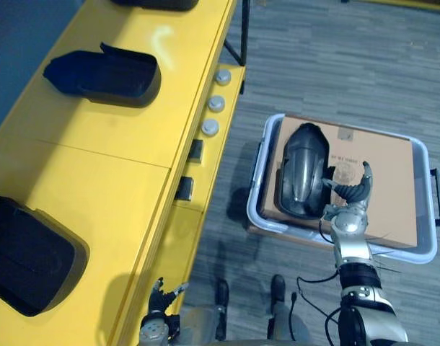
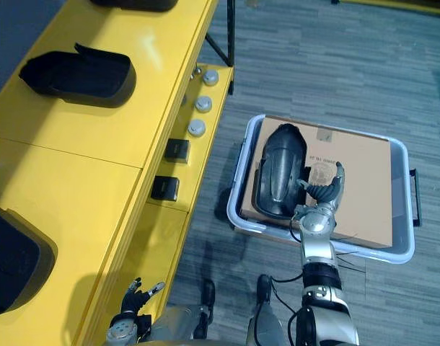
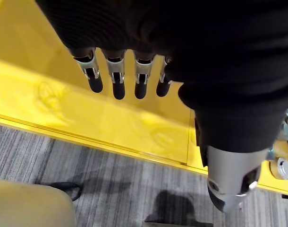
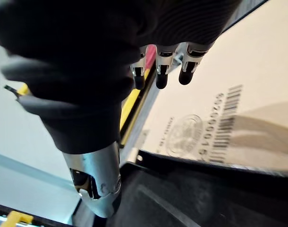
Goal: Walk over and take plastic housings, then place them on the shelf
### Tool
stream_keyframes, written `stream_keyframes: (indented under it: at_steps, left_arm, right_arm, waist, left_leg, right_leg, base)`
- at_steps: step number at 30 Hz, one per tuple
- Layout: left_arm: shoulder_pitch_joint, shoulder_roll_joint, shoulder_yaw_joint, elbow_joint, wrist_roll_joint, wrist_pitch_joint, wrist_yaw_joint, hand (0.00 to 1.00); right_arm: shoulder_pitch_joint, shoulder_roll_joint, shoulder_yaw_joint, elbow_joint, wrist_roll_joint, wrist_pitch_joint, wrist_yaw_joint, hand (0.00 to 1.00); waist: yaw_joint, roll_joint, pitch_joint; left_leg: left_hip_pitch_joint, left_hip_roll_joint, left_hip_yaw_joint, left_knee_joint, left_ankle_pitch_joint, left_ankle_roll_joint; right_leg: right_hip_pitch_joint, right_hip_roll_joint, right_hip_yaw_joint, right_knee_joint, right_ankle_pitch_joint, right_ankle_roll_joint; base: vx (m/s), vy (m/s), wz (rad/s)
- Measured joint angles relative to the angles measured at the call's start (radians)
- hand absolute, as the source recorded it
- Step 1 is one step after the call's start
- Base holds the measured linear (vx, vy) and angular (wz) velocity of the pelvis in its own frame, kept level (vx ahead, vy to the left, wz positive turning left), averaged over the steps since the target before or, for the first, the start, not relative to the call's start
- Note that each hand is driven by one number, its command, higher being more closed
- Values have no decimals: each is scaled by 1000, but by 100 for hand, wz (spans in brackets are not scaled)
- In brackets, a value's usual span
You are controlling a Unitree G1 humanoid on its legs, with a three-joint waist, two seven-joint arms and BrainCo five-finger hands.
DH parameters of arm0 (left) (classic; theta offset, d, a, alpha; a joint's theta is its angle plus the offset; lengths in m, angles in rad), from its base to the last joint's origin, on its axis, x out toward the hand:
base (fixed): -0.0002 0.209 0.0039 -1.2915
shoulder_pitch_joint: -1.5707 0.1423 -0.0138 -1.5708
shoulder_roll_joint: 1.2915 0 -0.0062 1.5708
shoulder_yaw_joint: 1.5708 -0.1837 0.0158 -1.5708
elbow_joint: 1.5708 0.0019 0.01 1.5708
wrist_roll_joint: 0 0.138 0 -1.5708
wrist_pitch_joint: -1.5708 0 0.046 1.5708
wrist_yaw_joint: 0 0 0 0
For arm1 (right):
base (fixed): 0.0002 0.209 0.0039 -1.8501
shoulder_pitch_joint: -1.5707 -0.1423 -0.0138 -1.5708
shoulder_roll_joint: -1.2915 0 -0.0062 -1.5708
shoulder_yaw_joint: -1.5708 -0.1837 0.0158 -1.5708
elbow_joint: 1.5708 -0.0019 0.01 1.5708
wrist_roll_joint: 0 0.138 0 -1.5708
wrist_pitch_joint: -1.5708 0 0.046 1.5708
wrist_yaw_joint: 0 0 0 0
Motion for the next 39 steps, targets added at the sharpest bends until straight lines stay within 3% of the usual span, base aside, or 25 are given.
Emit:
stream_keyframes:
  at_steps: [5,6,17,30,34,39]
  left_arm:
    - [-25,5,-24,2,-11,-6,16,0]
    - [-29,5,-28,2,-11,-6,19,0]
    - [-66,23,-67,13,-38,-10,30,0]
    - [-66,31,-65,19,-38,2,28,0]
    - [-61,32,-65,18,-37,17,25,0]
    - [-24,27,-69,-70,-37,15,22,0]
  right_arm:
    - [-92,-37,-1,120,5,-2,-12,0]
    - [-118,-50,-1,145,6,-1,-12,100]
    - [-273,-130,25,279,18,-3,-27,100]
    - [-133,-65,70,144,45,-2,38,100]
    - [-24,-39,60,12,45,3,38,100]
    - [62,-29,57,-128,16,9,15,100]
  waist:
    - [9,2,29]
    - [9,0,37]
    - [14,-2,80]
    - [11,-15,80]
    - [9,-23,49]
    - [7,-35,-40]
  left_leg:
    - [-29,-2,-13,19,1,2]
    - [-30,-4,-13,21,1,2]
    - [-60,-6,-13,13,26,-8]
    - [30,29,-10,-47,46,-36]
    - [46,28,-9,-51,46,-36]
    - [56,24,-11,-52,47,-36]
  right_leg:
    - [-18,1,-4,0,21,-14]
    - [-17,-1,-5,0,22,-14]
    - [-53,3,-27,10,29,-26]
    - [3,38,-27,10,13,-57]
    - [17,37,-27,10,13,-56]
    - [26,33,-27,9,13,-56]
  base:
    - [6,30,4]
    - [-12,31,-2]
    - [-23,4,0]
    - [0,-43,-3]
    - [0,0,0]
    - [0,0,0]
